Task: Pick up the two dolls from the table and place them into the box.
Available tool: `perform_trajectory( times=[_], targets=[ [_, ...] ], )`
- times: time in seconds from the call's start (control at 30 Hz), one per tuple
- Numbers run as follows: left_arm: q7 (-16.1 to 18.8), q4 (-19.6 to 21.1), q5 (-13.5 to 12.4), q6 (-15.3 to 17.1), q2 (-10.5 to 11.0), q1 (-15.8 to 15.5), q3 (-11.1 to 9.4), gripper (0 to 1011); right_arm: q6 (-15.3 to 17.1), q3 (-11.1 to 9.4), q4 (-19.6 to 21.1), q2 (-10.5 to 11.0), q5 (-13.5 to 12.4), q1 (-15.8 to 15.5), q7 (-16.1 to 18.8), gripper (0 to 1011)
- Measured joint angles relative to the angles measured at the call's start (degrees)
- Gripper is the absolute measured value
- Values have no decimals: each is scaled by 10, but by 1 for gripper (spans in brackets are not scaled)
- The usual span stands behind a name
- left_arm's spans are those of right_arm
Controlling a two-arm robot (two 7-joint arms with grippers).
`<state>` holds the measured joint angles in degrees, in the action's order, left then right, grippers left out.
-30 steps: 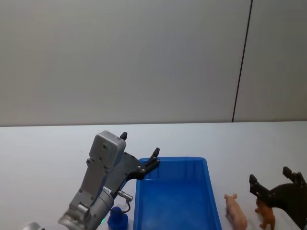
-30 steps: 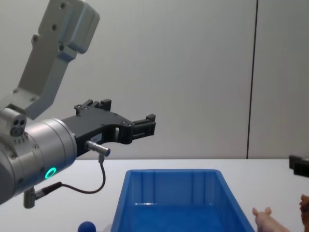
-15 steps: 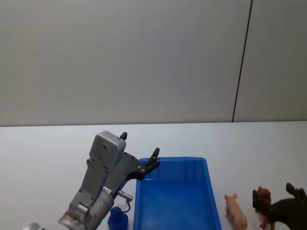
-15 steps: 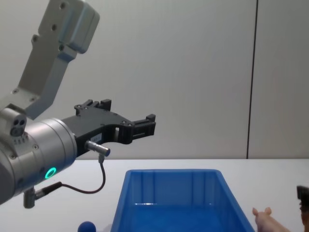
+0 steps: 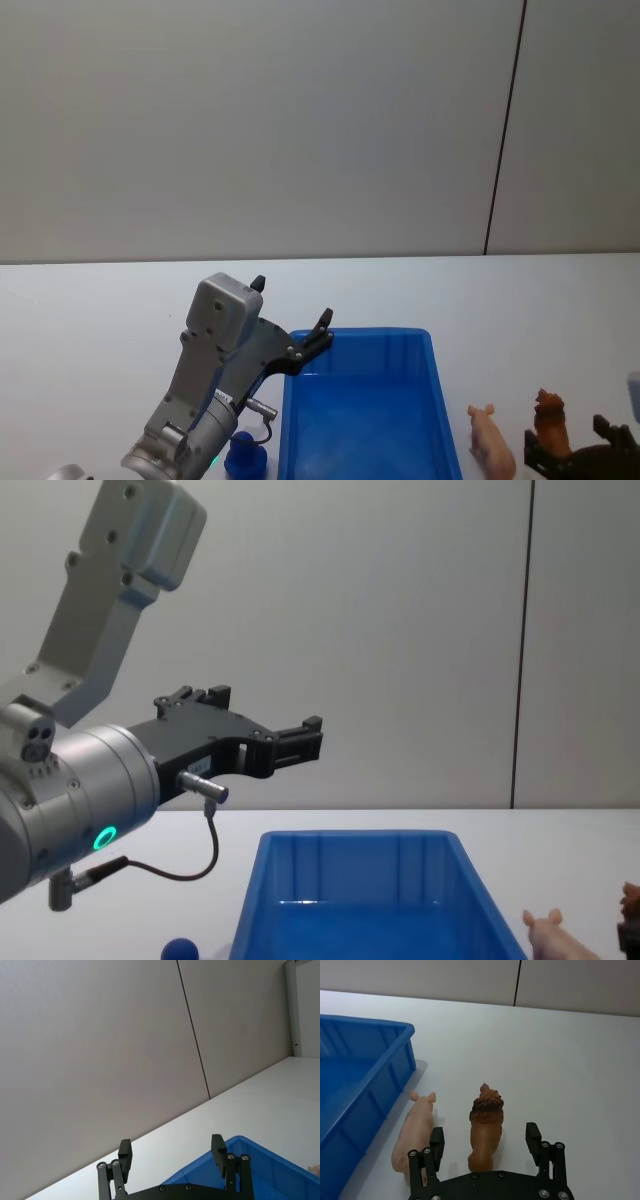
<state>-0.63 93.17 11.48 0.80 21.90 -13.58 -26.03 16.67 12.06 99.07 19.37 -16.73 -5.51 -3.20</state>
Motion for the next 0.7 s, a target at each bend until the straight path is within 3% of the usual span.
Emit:
perform_trajectory(
  times=[0.1, 0.3, 0.7],
  targets=[
    [0, 0, 0, 0, 0, 0, 0, 1002, 1, 1, -5, -2, 3, 0, 0, 996],
    [0, 0, 0, 0, 0, 0, 0, 1001, 2, 3, -15, -7, 9, 1, 2, 867],
    [0, 0, 0, 0, 0, 0, 0, 1002, -5, 6, -36, -17, 17, 5, 7, 503]
  ],
)
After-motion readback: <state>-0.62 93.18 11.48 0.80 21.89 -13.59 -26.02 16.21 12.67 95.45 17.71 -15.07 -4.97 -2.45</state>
